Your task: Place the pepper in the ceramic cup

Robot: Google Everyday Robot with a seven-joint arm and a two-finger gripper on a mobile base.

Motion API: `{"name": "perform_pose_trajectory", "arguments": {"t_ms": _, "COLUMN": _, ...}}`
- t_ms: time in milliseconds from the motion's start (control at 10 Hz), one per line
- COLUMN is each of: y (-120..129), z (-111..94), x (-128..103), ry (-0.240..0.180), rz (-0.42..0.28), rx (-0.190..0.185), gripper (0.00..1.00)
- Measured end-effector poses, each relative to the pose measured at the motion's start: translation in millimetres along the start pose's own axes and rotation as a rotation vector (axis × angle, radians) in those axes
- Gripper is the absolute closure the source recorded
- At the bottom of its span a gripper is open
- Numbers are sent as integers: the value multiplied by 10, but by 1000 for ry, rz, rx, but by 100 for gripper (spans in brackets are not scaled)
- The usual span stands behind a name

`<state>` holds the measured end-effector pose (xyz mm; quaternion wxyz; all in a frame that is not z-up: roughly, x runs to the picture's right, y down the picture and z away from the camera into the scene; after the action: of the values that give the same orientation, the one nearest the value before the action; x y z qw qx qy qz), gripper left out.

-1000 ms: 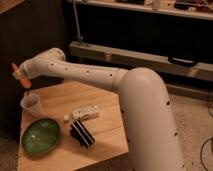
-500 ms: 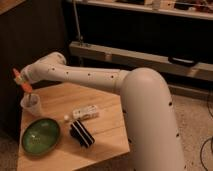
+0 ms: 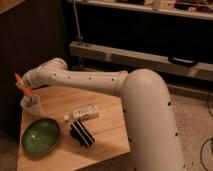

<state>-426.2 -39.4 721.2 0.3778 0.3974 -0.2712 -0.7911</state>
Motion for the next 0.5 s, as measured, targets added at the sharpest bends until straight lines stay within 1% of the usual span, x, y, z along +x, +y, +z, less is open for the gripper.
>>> {"name": "perform_pose_trajectory", "arguments": {"t_ms": 500, "y": -26, "z": 135, "x": -66, "ry": -5, "rz": 5, "rx": -31, "gripper": 100}}
